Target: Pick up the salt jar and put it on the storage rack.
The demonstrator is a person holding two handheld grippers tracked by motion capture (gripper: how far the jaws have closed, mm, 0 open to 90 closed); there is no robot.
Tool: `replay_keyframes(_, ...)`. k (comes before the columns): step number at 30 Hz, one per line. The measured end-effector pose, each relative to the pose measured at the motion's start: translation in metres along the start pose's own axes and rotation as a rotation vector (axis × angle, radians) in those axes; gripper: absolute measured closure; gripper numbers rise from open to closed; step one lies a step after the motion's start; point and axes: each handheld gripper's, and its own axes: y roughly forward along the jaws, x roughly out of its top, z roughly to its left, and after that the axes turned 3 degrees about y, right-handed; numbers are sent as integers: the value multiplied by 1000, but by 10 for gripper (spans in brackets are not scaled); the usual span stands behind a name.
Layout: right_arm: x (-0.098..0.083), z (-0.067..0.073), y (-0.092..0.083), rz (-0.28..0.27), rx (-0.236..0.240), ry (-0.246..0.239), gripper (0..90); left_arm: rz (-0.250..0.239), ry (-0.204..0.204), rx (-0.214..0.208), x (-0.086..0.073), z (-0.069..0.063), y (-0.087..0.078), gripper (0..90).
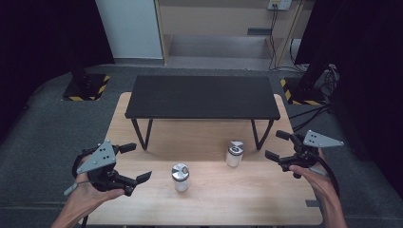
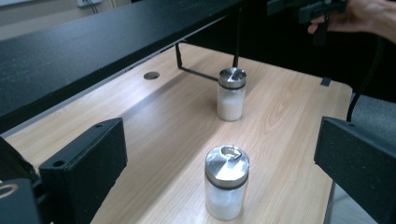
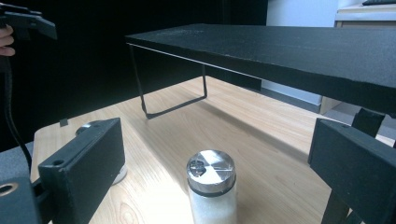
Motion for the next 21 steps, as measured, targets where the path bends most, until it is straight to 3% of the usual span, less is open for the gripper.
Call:
replay_keyframes(10,1,1,0,-5,0,-6,42,85,7,-20,1,2,20,12)
replay_keyframes(21,2,1,-2,-13,-2,-7,46,161,1,-65,3,8,55,22)
